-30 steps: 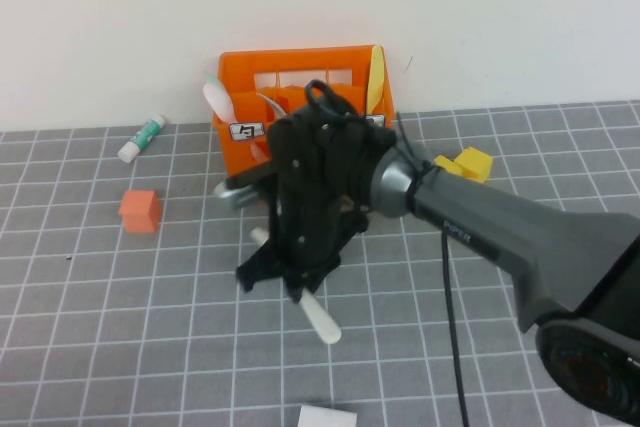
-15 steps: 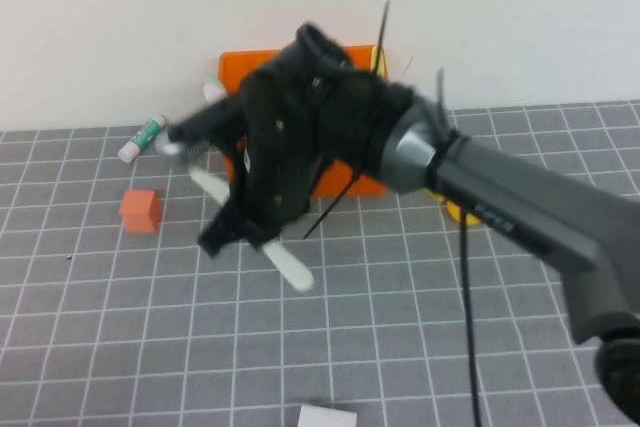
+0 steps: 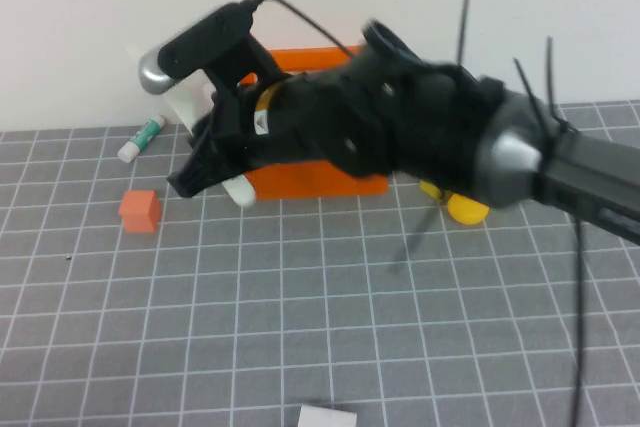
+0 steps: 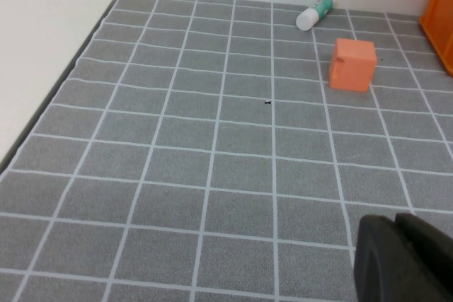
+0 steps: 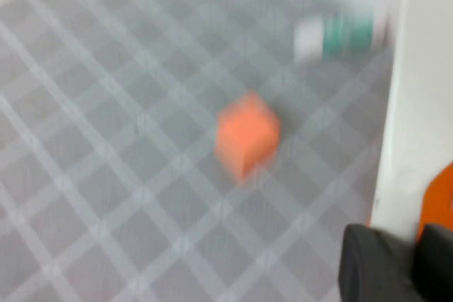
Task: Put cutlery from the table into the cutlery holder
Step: Place the knife on the box
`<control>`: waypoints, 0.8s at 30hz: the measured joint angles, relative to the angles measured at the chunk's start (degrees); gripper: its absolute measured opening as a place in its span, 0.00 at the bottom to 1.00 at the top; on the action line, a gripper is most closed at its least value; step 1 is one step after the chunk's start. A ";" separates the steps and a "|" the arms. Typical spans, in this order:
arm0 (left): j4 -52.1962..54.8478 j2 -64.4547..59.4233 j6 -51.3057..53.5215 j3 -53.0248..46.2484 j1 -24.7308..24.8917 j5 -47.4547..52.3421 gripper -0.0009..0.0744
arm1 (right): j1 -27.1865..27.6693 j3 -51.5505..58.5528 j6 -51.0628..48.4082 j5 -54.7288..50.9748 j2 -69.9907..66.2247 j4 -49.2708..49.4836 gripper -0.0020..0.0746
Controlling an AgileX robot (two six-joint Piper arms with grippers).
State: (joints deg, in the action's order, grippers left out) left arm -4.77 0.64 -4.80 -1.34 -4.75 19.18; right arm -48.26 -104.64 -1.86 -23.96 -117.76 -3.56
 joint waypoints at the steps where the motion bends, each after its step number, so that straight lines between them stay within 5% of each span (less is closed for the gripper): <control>1: 0.00 0.00 0.00 0.00 0.00 0.00 0.01 | 0.00 2.47 -1.10 5.87 1.06 0.00 0.18; 10: 0.00 0.00 0.00 0.00 0.00 0.00 0.01 | 1.39 21.91 -6.32 54.22 6.04 3.56 0.18; 24: 0.00 0.00 0.00 0.00 0.00 0.00 0.01 | 8.27 29.37 -5.23 66.72 7.40 10.56 0.18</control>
State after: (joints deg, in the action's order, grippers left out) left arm -4.77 0.64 -4.80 -1.34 -4.75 19.18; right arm -39.98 -75.27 -7.09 42.76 -110.36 7.00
